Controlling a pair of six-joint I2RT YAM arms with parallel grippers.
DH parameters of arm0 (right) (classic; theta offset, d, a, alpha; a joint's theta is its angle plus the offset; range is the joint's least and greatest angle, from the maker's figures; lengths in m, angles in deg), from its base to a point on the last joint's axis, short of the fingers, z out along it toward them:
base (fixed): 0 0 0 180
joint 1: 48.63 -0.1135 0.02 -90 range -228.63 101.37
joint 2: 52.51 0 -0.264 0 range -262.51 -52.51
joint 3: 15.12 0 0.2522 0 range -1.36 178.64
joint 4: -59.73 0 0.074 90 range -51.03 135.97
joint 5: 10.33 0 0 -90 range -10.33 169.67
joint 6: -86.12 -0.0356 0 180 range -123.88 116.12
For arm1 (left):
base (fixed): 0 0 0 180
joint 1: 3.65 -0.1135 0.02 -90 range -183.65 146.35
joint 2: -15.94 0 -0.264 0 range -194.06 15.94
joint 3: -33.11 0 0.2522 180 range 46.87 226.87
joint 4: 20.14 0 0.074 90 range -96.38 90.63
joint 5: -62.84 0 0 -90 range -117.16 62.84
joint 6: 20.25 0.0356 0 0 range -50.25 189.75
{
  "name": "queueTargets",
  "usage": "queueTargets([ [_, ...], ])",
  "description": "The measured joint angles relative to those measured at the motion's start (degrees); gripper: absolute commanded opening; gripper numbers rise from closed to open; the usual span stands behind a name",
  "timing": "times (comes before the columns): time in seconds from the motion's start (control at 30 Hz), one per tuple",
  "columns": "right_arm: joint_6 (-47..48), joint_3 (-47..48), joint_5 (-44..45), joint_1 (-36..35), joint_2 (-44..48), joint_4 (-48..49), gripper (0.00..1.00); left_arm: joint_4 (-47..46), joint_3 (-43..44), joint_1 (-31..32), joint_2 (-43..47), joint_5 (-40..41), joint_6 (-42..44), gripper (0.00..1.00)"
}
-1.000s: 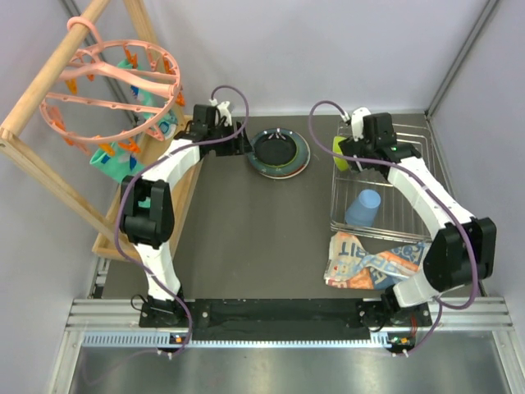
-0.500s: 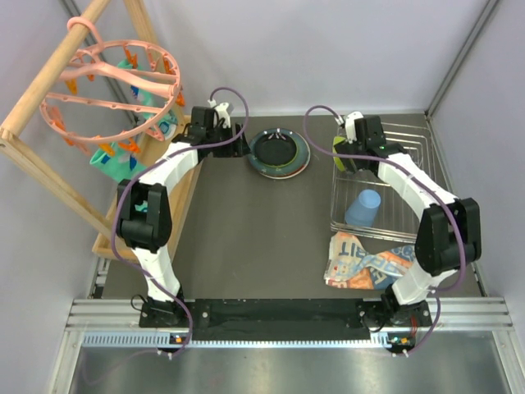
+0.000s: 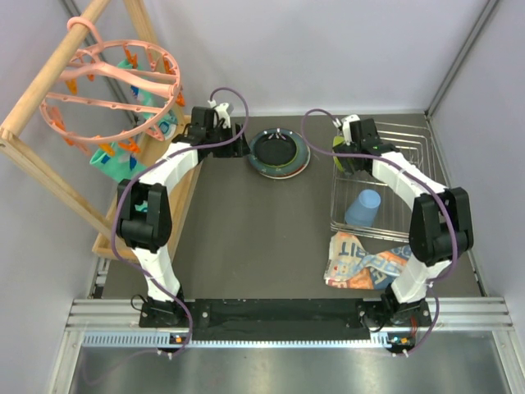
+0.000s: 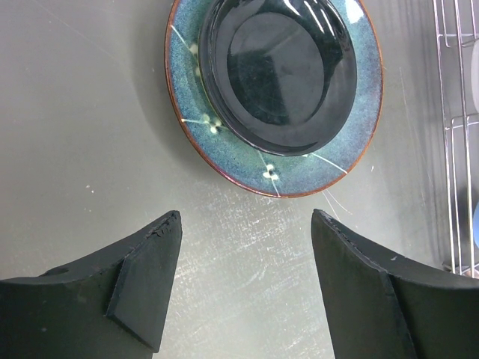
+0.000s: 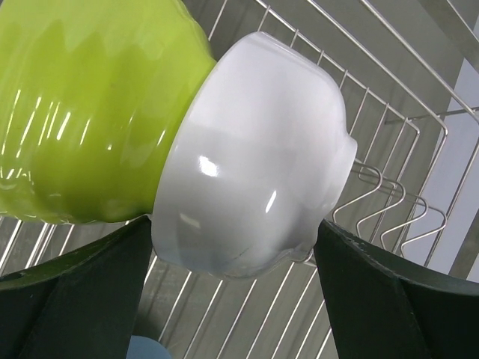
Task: Unload the mixed dishes from the dish rack
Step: Pick up the bowl from the dish rack.
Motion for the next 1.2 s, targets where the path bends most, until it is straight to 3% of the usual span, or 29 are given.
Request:
queueTargets([
  [0.27, 0.0, 0.0, 1.5, 0.0, -0.8, 0.3, 0.79, -0.7, -0.6, 0.0, 0.0, -0.1, 0.0, 0.74],
  [0.57, 0.0, 0.2, 2.1, 0.0, -1.0, 0.7, 0.65, -1.0, -1.6, 0.0, 0.0, -0.4, 0.0, 0.74],
  [1.2, 0.0, 2.6, 4.6, -0.3, -1.0, -1.4, 0.53, -1.7, -2.0, 0.0, 0.0, -1.1, -0.3, 0.74],
])
